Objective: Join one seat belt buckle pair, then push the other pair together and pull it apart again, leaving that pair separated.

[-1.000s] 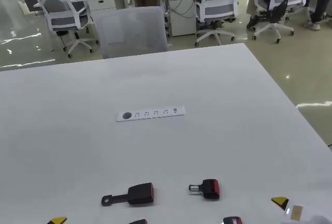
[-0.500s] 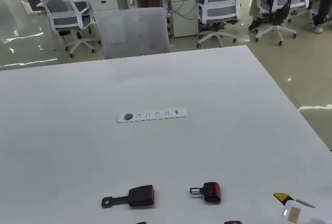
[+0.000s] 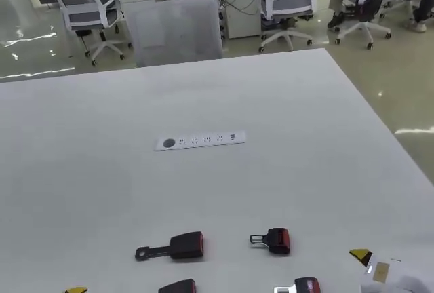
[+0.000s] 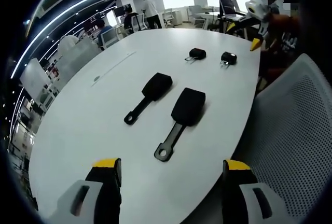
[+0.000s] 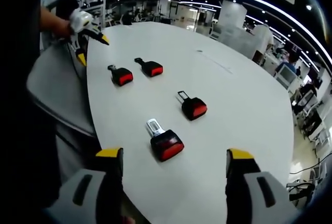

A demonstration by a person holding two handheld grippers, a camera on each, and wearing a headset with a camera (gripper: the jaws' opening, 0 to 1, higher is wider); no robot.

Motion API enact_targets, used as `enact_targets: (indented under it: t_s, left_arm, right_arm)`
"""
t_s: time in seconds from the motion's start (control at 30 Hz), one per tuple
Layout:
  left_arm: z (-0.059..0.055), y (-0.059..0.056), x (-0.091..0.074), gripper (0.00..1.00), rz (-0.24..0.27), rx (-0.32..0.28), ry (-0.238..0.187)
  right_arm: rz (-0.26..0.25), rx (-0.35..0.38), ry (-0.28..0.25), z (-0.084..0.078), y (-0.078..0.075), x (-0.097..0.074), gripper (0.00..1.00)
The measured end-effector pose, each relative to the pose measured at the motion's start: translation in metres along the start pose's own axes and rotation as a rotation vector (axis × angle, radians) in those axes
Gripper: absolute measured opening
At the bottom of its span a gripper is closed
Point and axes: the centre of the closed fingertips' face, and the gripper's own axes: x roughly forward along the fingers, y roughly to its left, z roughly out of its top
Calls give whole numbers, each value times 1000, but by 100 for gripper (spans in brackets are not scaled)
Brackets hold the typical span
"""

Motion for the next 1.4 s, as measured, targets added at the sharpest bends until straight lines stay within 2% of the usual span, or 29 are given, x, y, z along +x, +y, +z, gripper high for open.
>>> enact_targets:
  t_s: [0.07,0.1,0.23,0.33,0.43,0.53,0.67,0.7,0.8,0.97,1.1,1.17,1.27,1.4]
  left_arm:
    - [5,-1,4,80,1,16,-3]
    - [10,-3,7,80,-11,21,-13]
    - [18,-7,18,75,-51,65,-12]
    - [23,-10,26,71,-81,108,0]
    - [29,-14,33,63,-120,159,15]
    - [33,-13,42,62,-130,194,20]
    - [47,-13,49,59,-136,232,11]
    - [51,-14,53,56,-143,251,7]
    - [56,-16,66,53,-170,326,24]
    - [68,-13,81,49,-182,339,23]
    - [71,-16,89,47,-212,348,31]
    - [68,-21,94,47,-252,340,37]
    - [69,-24,98,47,-278,343,44]
    - [66,-26,103,46,-288,362,55]
  right_arm:
    - [7,-10,3,-1,1,2,81]
    - [28,-24,3,0,5,4,80]
    - [56,-61,7,4,7,8,76]
    - [89,-78,18,6,9,11,69]
    - [126,-94,18,10,13,19,68]
    - [157,-135,32,12,17,27,62]
    - [198,-180,48,14,23,37,58]
    - [219,-208,56,14,25,39,55]
    - [227,-233,68,14,22,47,49]
    - [255,-260,111,5,16,56,44]
    - [285,-289,147,-5,14,61,39]
    - [291,-294,159,-8,13,63,39]
    - [313,-307,175,-12,13,65,36]
    - [342,-329,199,-18,15,68,35]
